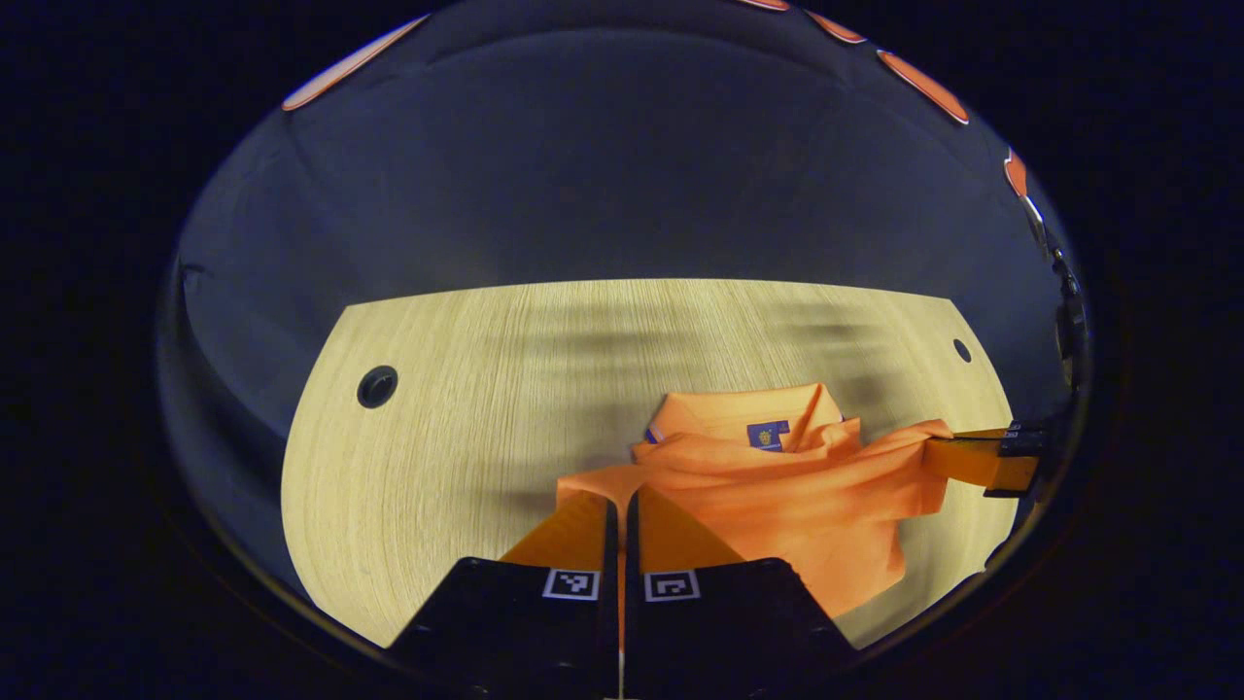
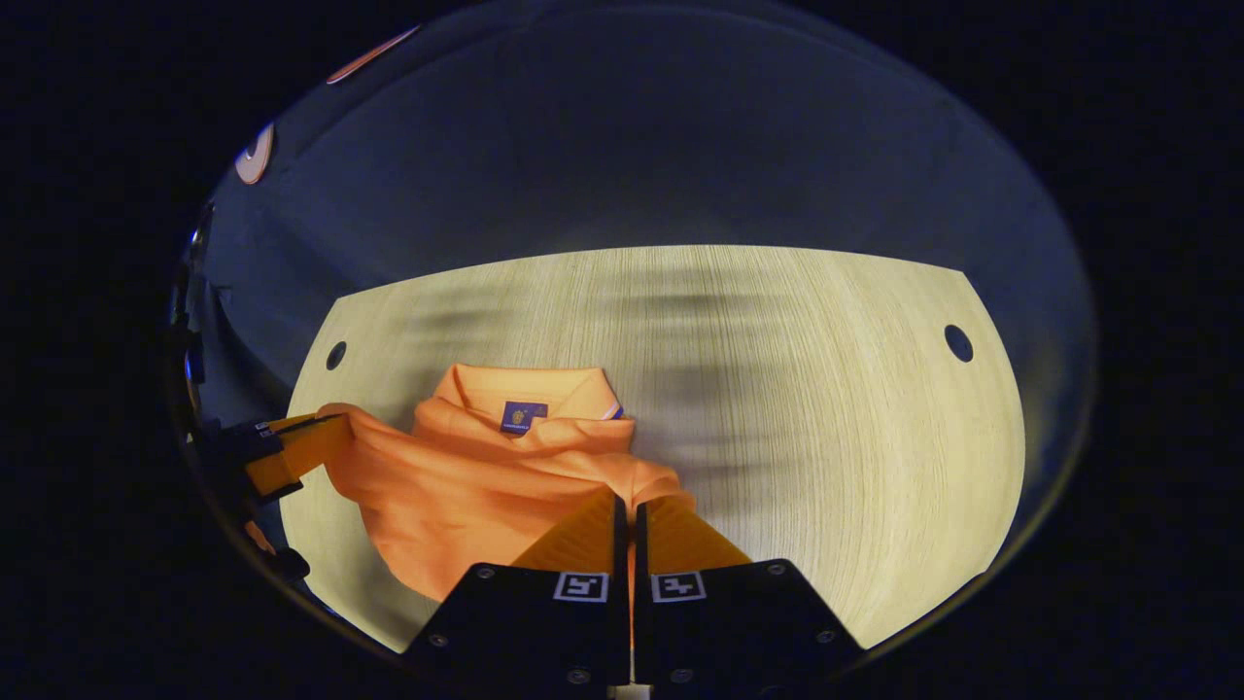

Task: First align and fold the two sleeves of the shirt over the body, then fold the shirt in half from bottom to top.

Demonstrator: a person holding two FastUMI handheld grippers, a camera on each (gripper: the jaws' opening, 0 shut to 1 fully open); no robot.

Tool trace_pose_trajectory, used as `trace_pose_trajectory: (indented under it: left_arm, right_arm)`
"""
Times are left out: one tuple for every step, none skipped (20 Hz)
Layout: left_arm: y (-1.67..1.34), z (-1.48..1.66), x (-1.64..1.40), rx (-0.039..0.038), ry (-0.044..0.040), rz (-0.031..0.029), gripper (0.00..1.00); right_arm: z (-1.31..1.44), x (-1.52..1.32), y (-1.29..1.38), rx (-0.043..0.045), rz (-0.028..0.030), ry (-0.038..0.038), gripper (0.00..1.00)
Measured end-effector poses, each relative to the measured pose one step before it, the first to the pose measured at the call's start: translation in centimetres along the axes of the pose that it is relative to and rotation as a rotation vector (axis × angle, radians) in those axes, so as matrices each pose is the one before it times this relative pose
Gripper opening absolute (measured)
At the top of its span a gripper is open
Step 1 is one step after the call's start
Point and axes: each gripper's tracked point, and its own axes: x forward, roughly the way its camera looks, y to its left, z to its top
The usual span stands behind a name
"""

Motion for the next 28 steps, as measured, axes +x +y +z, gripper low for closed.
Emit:
trace_pose_trajectory:
  left_arm:
    - [0.136,-0.175,0.569,-0.00545,0.00008,-0.00984,0.06]
    - [0.227,-0.019,-0.032,0.00223,0.00277,0.00108,0.29]
    - [0.49,0.117,0.037,0.00486,-0.00272,0.00976,0.53]
    - [0.424,-0.057,-0.827,0.0002,-0.00577,0.01161,0.76]
    - [0.204,0.277,0.704,0.00165,-0.0062,0.01704,1.0]
    - [0.241,0.164,-0.049,0.00392,-0.0072,0.0122,1.0]
    - [0.11,0.217,-0.258,0.00443,-0.00787,0.00852,1.0]
    - [0.0,0.263,-0.341,0.00254,-0.01142,0.00646,1.0]
    - [-0.018,0.411,-0.475,0.0013,-0.01356,0.00141,1.0]
    - [-0.031,0.394,-0.589,0.00123,-0.016,-0.00166,1.0]
    - [-0.07,0.533,-0.649,0.00057,-0.01958,-0.00076,1.0]
    - [-0.144,0.428,-0.658,0.00138,-0.01821,-0.00125,1.0]
    - [-0.059,0.477,-0.807,0.00261,-0.02013,0.00072,1.0]
    - [-0.089,0.649,-0.888,-0.00016,-0.02286,0.00243,1.0]
    - [-0.252,0.664,-0.976,-0.00154,-0.02962,-0.00504,1.0]
    - [-0.194,1.006,-1.358,-0.00487,-0.03395,-0.00563,1.0]
    - [0.092,0.959,-1.421,-0.00634,-0.03561,-0.00225,1.0]
    - [-0.153,0.889,-1.52,-0.00246,-0.0276,-0.00896,1.0]
    - [-0.194,0.701,-1.546,-0.00149,-0.0259,-0.00912,1.0]
    - [-0.212,0.821,-1.636,0.00022,-0.02845,-0.00983,1.0]
    - [0.015,0.87,-1.592,0.00121,-0.03202,0.00083,1.0]
    - [0.136,0.883,-1.671,0.00337,-0.03166,0.00528,1.0]
    - [0.076,0.781,-1.686,-0.00564,-0.03545,0.0049,1.0]
    - [0.038,1.023,-1.666,-0.01048,-0.03656,0.00349,1.0]
    - [0.169,0.917,-1.671,-0.01222,-0.03522,0.00295,1.0]
    - [0.227,0.767,-1.625,-0.013,-0.03581,0.00494,1.0]
    - [0.242,0.939,-1.567,-0.00951,-0.03365,0.00318,1.0]
    - [0.219,0.959,-1.704,-0.00375,-0.03243,0.00576,1.0]
  right_arm:
    - [0.28,0.166,-0.394,-0.01118,-0.02041,-0.00998,0.08]
    - [-0.119,0.243,-0.205,-0.00828,-0.00915,-0.00521,0.13]
    - [-0.133,-0.106,0.035,0.00107,-0.00266,0.00814,0.23]
    - [-0.211,0.269,0.199,0.00183,0.00188,0.00623,0.34]
    - [-0.104,0.035,-0.026,-0.00336,0.00459,0.00541,0.56]
    - [-0.184,-0.047,-0.306,0.00097,-0.01448,0.00408,0.78]
    - [-0.003,-0.39,-0.021,0.00024,-0.0065,-0.00275,1.0]
    - [0.361,-0.308,0.051,0.00424,0.00084,-0.01457,1.0]
    - [0.299,-0.546,0.023,0.00616,0.00034,-0.01695,1.0]
    - [0.337,-0.701,0.134,0.00282,0.00385,-0.01685,1.0]
    - [0.344,-0.673,0.125,0.00313,0.00354,-0.01765,1.0]
    - [0.387,-0.687,0.142,0.00158,0.00382,-0.01963,1.0]
    - [0.431,-0.956,0.181,-0.00167,0.00503,-0.02,1.0]
    - [0.456,-1.075,0.04,-0.00217,0.00018,-0.02334,1.0]
    - [0.652,-1.13,0.128,-0.00561,-0.00297,-0.03093,1.0]
    - [0.597,-1.076,-0.025,-0.00532,-0.00555,-0.03139,1.0]
    - [0.615,-1.174,0.082,-0.00042,-0.00408,-0.03106,1.0]
    - [0.726,-1.375,0.169,0.00344,-0.00045,-0.03303,1.0]
    - [0.841,-1.414,0.297,0.00561,0.00665,-0.03535,1.0]
    - [0.774,-1.496,0.412,0.00742,0.01084,-0.03637,1.0]
    - [0.761,-1.387,0.382,0.0052,0.01001,-0.03323,1.0]
    - [0.613,-1.355,0.353,0.00226,0.00944,-0.03067,1.0]
    - [0.394,-1.2,0.166,-0.00272,0.00337,-0.02486,1.0]
    - [0.348,-1.397,0.104,-0.0112,-0.00131,-0.0246,1.0]
    - [0.46,-1.343,0.053,-0.01289,-0.00848,-0.03085,1.0]
    - [0.542,-1.339,-0.123,-0.00986,-0.00705,-0.0265,1.0]
    - [0.316,-1.374,0.17,-0.00179,-0.00308,-0.02033,1.0]
    - [0.334,-1.344,0.311,0.0053,0.00818,-0.02238,1.0]
